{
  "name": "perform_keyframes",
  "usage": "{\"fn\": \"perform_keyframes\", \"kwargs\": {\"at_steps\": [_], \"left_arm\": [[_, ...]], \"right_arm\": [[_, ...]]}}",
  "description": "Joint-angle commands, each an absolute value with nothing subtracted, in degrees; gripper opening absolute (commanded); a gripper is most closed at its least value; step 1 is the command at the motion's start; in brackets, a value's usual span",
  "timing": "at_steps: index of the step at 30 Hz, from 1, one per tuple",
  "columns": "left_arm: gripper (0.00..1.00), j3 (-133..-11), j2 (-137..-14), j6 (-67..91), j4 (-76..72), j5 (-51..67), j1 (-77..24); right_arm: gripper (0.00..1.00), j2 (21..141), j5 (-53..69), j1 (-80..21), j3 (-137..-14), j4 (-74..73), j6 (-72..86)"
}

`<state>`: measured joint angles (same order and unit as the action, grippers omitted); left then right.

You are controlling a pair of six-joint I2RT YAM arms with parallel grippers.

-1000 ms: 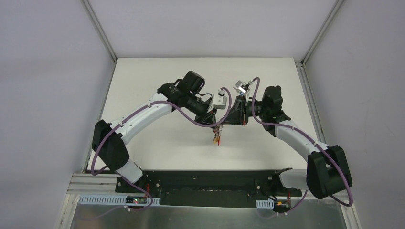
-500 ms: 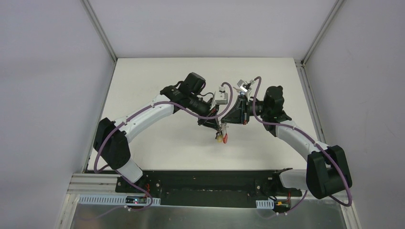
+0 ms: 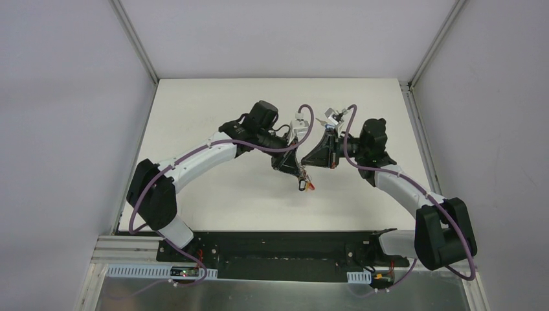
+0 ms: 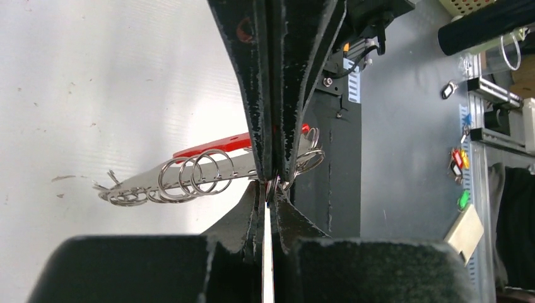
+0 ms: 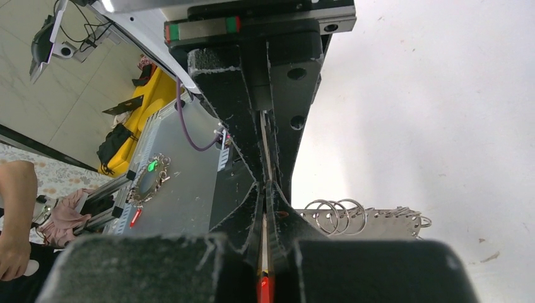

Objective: Put the keys on the keyring
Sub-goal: Adjust the key on the keyring.

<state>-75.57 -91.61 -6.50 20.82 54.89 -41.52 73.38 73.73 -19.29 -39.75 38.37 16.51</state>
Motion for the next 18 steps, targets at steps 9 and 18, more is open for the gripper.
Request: {"fn": "perform_keyframes", "kwargs": {"at_steps": [9, 18], "left_arm": [[0.0, -72.2, -91.2, 10.9, 0.3, 55.1, -39.2], [0.01, -72.1, -91.1, 13.8, -3.8, 57.9, -38.2]], "right_arm": [[0.0, 71.5, 71.2, -19.7, -39.1, 43.9, 16.6], [0.0, 71.7, 70.9, -19.2, -38.7, 43.9, 16.0]]}}
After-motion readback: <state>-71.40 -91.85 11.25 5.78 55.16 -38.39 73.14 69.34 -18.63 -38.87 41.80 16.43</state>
